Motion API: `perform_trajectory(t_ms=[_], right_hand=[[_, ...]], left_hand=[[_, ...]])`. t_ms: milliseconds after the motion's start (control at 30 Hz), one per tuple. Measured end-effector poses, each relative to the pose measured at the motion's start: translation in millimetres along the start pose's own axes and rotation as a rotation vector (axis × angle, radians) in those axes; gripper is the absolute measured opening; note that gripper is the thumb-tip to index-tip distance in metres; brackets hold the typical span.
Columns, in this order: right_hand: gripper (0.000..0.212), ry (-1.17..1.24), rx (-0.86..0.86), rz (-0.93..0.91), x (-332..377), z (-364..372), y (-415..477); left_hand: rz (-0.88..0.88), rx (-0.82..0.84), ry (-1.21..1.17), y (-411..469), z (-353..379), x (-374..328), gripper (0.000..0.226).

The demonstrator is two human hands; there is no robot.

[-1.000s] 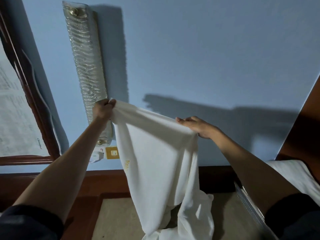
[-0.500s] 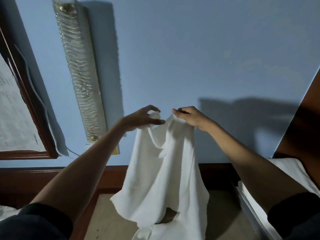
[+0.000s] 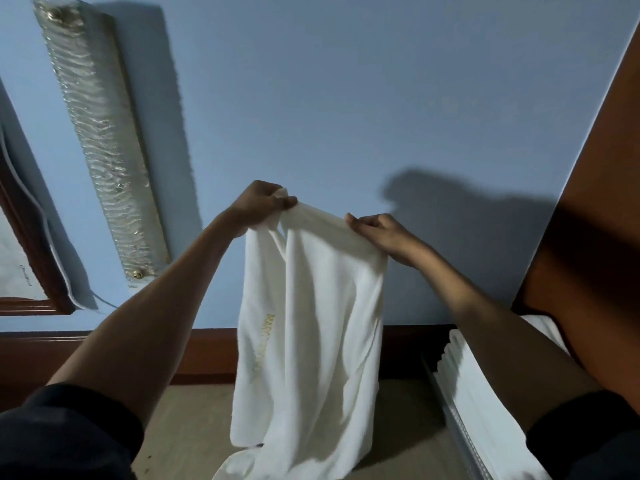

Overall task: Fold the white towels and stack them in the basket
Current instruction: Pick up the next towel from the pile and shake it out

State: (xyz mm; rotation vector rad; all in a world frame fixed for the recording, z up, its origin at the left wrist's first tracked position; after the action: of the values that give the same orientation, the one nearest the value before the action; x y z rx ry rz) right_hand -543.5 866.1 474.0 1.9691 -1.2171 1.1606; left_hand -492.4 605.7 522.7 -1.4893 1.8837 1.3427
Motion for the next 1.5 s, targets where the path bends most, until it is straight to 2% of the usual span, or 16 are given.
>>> perform_trajectory(t_ms=[100,167,200,300,367,600,700,800,900,1000,1133,1200,1267,1333,1400,1500], right_hand=[[0.099,0.013,-0.033,-0.018,-14,-20,-2],[0.105,0.007,-0.027,-0.034,-23,-26,-3],[0.099,0.004,-0.013,-0.033,-24,-26,-5],[0.054,0.017,0.030,0.002,-31,-25,-8],[0.043,0.034,0.067,0.007,-29,-22,-10],[0.056,-0.093,0.074,0.020,-1,-23,-13],[0.060,-0.107,0.071,0.012,6,-32,-14],[0.082,-0.075,0.052,0.019,4,-43,-16],[0.061,-0.074,0.074,0.059,-3,-48,-15],[0.037,0.040,0.054,0.055,-5,-46,-10],[0.031,0.082,0.078,-0.038,18,-25,-14],[0.048,0.052,0.105,-0.065,34,-13,-17],[0.074,0.032,0.146,-0.124,49,-3,-21],[0.076,0.030,0.160,-0.189,61,1,-28],[0.067,0.062,0.139,-0.219,67,-5,-32],[0.067,0.077,0.051,-0.246,72,-28,-35]], left_hand=[[-0.031,-0.109,0.062,-5,-7,13,0.042],[-0.058,-0.179,0.090,-13,-9,23,0.046],[-0.074,-0.209,0.112,-16,-9,27,0.043],[-0.114,-0.259,0.186,-24,-13,34,0.034],[-0.116,-0.284,0.206,-27,-18,33,0.036],[-0.085,-0.459,0.269,-22,-48,12,0.039],[-0.121,-0.604,0.371,-26,-72,1,0.028],[-0.183,-0.730,0.429,-38,-96,6,0.023],[-0.216,-0.769,0.475,-53,-100,14,0.023],[-0.215,-0.672,0.463,-61,-80,24,0.026],[-0.087,-0.470,0.332,-62,-24,6,0.030],[-0.024,-0.215,0.191,-57,13,-17,0.040],[-0.023,0.140,0.084,-53,48,-34,0.054],[-0.075,0.428,-0.038,-56,71,-44,0.048],[-0.090,0.492,-0.135,-56,74,-52,0.042],[-0.070,0.399,-0.200,-48,60,-65,0.050]])
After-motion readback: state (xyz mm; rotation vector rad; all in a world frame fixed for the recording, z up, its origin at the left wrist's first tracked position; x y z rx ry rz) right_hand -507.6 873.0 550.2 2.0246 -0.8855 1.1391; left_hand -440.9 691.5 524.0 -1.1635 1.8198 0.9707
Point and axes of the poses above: each hand's wrist, its own y-axis towards the middle knuckle, its own z-axis out of the palm, x = y × z, the point moved 5 cm from there along y, towards the middle knuckle, and after that the axes turned 10 degrees about z, right-handed, at the moved point
